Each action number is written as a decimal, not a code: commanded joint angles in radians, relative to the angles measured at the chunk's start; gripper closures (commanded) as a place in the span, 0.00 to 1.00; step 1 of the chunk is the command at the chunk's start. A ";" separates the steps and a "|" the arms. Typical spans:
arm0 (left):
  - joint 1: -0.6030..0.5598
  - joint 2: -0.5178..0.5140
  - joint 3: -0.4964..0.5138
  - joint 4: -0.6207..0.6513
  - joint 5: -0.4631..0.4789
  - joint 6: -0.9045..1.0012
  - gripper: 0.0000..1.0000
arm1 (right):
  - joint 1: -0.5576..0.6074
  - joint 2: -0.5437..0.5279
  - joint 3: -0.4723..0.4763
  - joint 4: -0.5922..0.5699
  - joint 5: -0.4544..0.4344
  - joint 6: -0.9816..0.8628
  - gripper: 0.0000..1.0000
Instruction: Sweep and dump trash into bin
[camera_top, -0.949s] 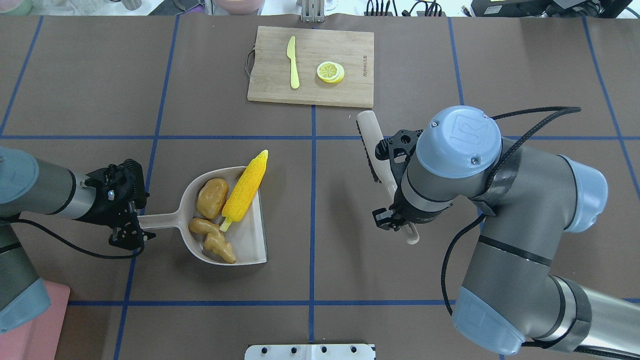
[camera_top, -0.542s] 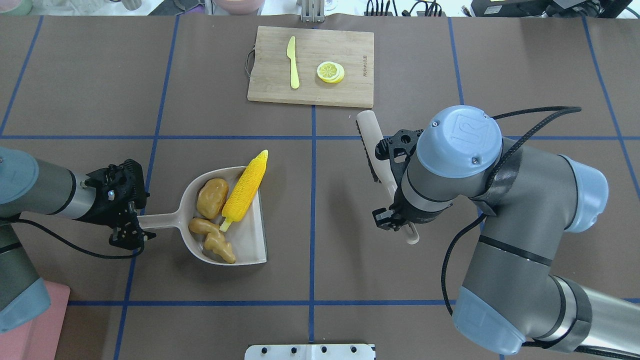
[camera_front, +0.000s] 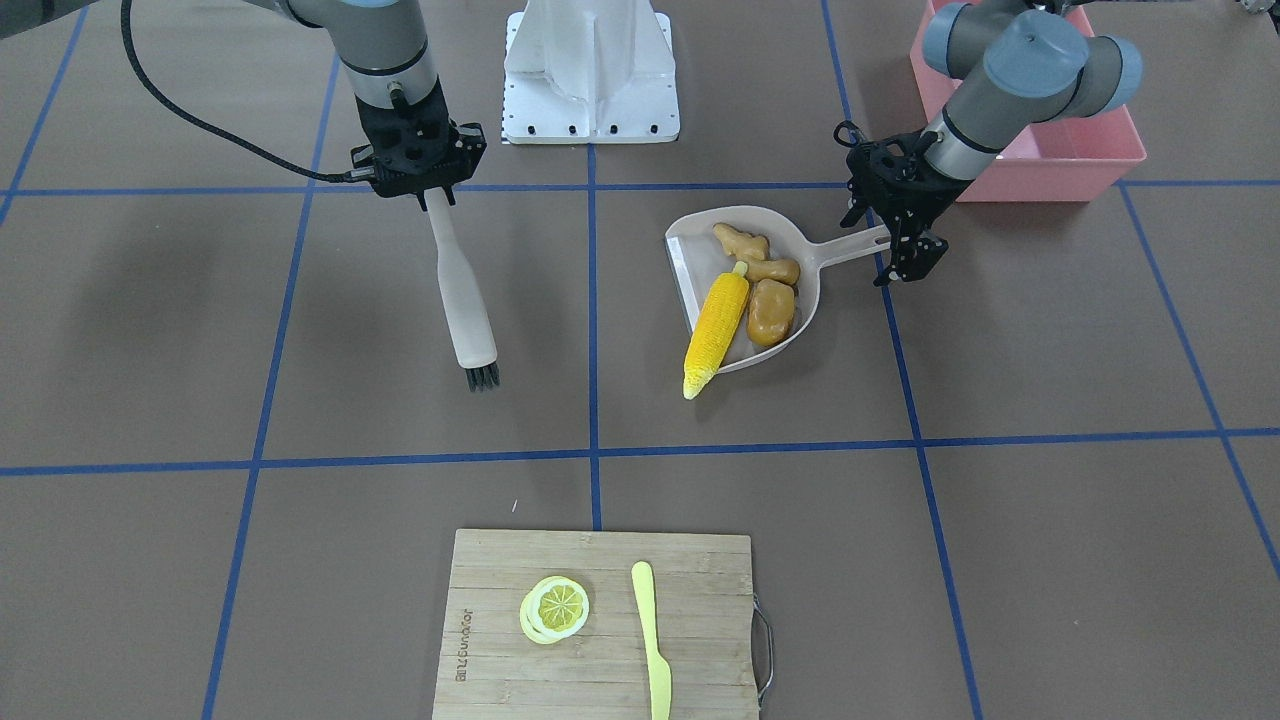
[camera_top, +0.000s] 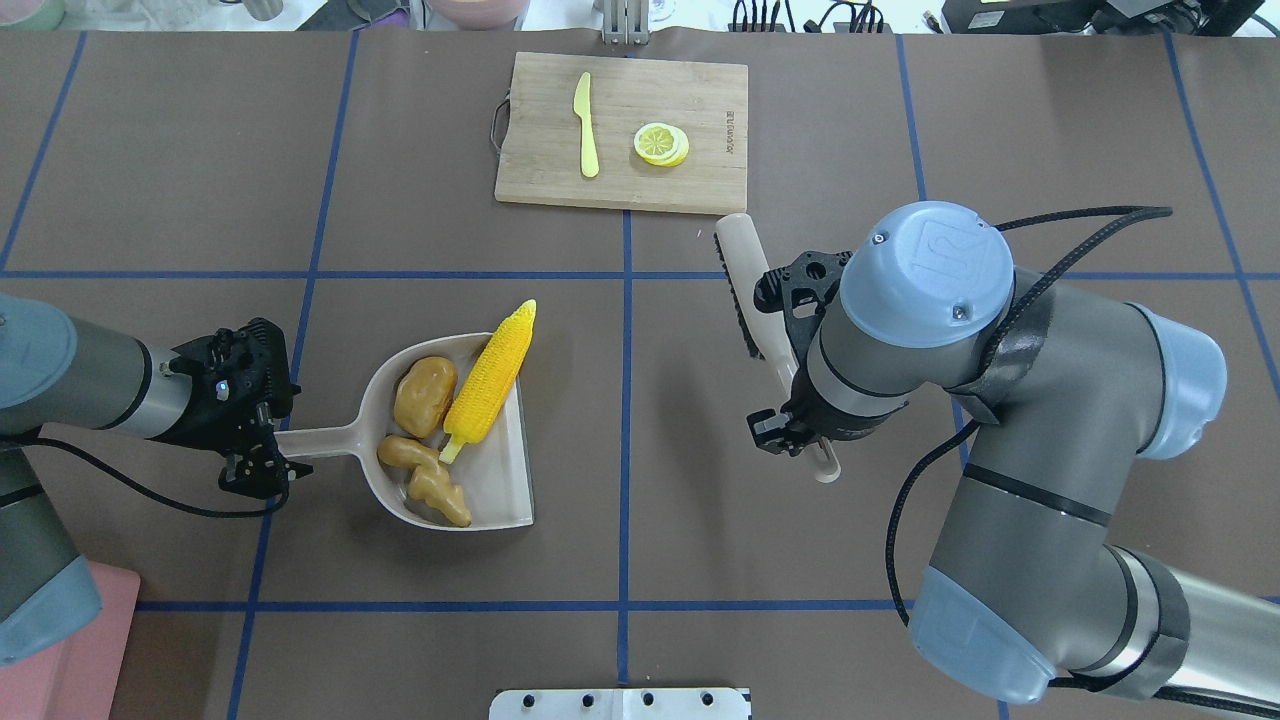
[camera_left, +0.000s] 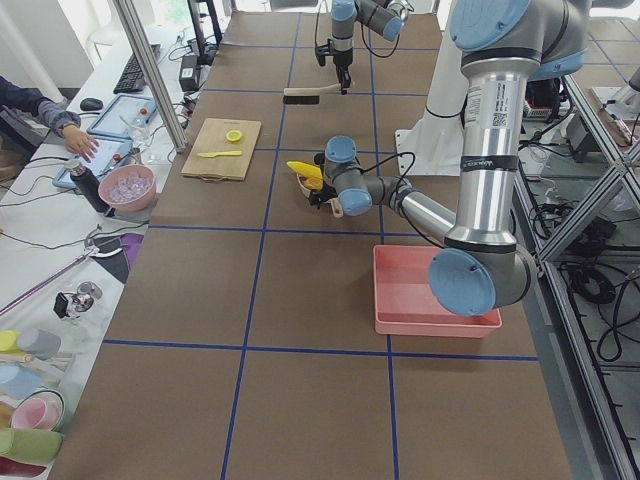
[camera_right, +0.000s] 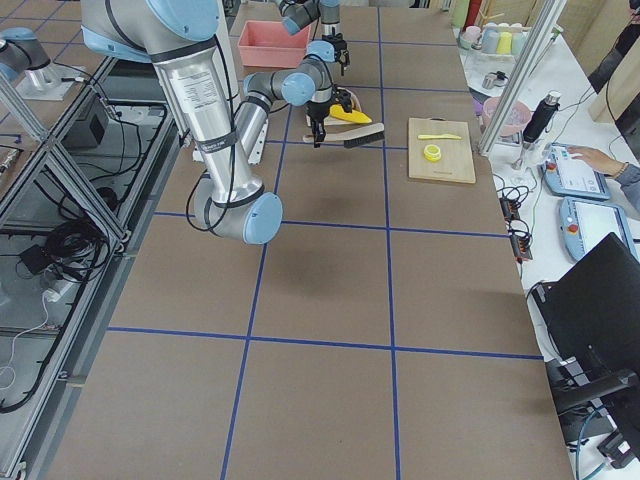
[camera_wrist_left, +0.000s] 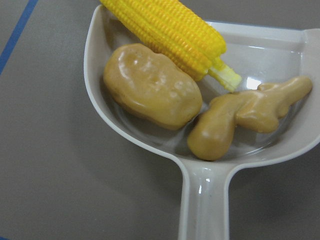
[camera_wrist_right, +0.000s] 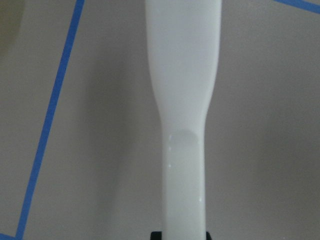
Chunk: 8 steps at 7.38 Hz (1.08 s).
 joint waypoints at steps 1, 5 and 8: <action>0.000 0.000 0.002 0.000 0.000 0.000 0.02 | 0.016 0.000 0.000 0.000 0.004 -0.002 1.00; 0.000 0.000 0.006 -0.009 0.000 0.002 0.03 | 0.075 0.000 0.002 0.002 0.015 -0.044 1.00; 0.000 0.000 0.006 -0.009 0.001 0.000 0.31 | 0.100 -0.008 0.009 0.000 0.029 -0.052 1.00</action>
